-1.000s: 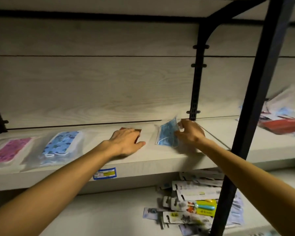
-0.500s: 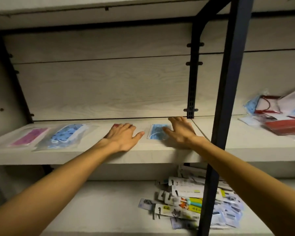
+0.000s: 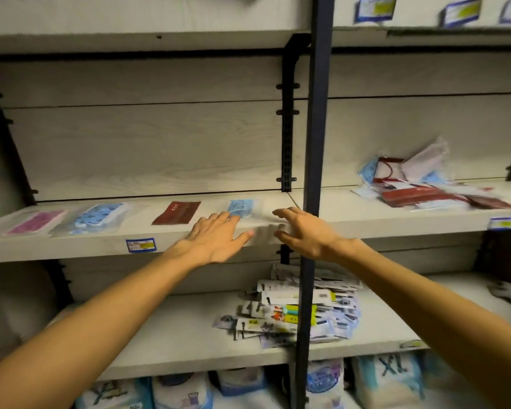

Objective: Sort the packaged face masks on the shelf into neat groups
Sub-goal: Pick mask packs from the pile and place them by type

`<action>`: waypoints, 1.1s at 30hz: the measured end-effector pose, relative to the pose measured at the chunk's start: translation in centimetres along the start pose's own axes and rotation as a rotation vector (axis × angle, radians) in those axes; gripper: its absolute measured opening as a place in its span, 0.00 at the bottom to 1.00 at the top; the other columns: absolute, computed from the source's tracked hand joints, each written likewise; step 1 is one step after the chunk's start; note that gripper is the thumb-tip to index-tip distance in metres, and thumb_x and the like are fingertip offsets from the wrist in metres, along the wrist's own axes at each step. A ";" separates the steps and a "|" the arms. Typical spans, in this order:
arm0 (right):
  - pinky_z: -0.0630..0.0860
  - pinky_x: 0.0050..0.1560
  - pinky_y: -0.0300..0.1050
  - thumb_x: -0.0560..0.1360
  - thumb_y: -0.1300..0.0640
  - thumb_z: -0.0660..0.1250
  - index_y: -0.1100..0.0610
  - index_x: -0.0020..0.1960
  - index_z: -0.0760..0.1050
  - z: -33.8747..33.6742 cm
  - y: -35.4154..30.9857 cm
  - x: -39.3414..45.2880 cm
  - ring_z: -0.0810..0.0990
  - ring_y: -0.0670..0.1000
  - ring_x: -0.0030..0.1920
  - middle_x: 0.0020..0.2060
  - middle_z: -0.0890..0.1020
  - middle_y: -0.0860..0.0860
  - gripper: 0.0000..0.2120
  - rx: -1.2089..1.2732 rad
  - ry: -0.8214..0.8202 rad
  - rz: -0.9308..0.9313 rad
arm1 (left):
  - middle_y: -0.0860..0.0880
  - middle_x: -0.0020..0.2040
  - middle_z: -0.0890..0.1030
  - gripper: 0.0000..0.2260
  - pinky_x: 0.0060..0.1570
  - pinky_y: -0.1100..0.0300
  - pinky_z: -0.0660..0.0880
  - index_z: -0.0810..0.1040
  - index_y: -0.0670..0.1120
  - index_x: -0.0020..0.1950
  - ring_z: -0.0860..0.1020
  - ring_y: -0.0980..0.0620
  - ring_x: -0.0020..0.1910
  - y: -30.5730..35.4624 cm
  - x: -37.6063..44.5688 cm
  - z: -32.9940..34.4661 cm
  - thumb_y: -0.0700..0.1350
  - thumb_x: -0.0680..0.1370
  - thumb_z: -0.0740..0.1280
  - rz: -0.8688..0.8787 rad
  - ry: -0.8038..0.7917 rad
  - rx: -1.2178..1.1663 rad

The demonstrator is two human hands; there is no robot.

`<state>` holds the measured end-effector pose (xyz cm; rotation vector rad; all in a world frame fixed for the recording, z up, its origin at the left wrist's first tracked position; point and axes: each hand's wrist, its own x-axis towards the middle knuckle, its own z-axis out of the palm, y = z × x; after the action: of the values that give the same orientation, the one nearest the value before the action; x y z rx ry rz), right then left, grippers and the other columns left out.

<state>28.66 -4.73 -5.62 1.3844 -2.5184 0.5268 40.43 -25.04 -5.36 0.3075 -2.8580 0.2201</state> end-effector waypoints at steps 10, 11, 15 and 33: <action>0.77 0.61 0.51 0.80 0.49 0.66 0.54 0.74 0.68 -7.2 8.3 -11.3 0.78 0.55 0.63 0.67 0.78 0.54 0.24 -0.159 0.071 0.175 | 0.46 0.62 0.80 0.25 0.54 0.49 0.76 0.75 0.48 0.65 0.79 0.45 0.58 12.1 0.8 -2.4 0.65 0.82 0.53 0.238 0.093 -0.088; 0.77 0.61 0.52 0.80 0.49 0.66 0.54 0.74 0.68 -7.8 9.3 -12.1 0.78 0.55 0.63 0.67 0.78 0.54 0.24 -0.178 0.088 0.201 | 0.47 0.61 0.80 0.26 0.53 0.50 0.76 0.75 0.48 0.65 0.79 0.45 0.57 13.3 1.2 -2.6 0.65 0.83 0.52 0.257 0.099 -0.091; 0.76 0.63 0.54 0.80 0.49 0.67 0.55 0.74 0.69 -9.7 13.6 -14.7 0.76 0.56 0.65 0.68 0.77 0.55 0.25 -0.218 0.152 0.304 | 0.47 0.68 0.78 0.27 0.59 0.48 0.76 0.73 0.48 0.72 0.78 0.45 0.62 17.6 2.8 -2.8 0.65 0.83 0.53 0.306 0.108 -0.107; 0.75 0.61 0.49 0.78 0.49 0.67 0.55 0.69 0.73 -16.2 41.0 -16.4 0.77 0.56 0.64 0.66 0.80 0.54 0.22 -0.106 0.224 0.465 | 0.48 0.62 0.79 0.20 0.46 0.53 0.69 0.75 0.49 0.64 0.78 0.45 0.56 37.4 21.2 -2.0 0.61 0.81 0.58 0.345 0.137 -0.037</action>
<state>3.01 34.67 -5.01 0.6545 -2.6292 0.5797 12.37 7.42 -2.23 -0.2037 -2.7563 0.2420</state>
